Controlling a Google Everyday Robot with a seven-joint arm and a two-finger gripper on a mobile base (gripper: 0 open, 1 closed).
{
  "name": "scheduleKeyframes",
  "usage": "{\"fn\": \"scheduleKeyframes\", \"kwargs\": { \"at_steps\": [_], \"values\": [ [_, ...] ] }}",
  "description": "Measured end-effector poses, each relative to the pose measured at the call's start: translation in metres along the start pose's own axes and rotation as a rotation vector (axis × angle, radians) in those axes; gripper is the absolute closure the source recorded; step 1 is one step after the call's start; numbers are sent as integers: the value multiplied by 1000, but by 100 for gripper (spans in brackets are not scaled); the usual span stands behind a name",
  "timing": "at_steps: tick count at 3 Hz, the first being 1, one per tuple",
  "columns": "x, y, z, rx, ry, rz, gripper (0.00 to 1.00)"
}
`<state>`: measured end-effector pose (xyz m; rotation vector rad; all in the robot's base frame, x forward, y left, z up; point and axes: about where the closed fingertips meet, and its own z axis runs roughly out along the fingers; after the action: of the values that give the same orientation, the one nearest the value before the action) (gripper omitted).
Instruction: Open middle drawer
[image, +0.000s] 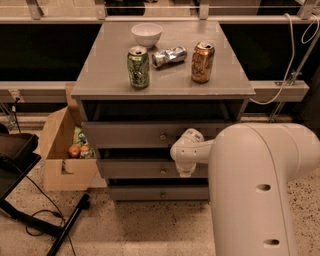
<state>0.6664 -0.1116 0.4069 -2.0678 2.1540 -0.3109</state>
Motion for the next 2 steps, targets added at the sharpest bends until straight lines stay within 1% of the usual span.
{"fn": "scheduleKeyframes", "kwargs": {
  "at_steps": [1, 2],
  "values": [
    [0, 0, 0, 0, 0, 0, 0],
    [0, 0, 0, 0, 0, 0, 0]
  ]
}}
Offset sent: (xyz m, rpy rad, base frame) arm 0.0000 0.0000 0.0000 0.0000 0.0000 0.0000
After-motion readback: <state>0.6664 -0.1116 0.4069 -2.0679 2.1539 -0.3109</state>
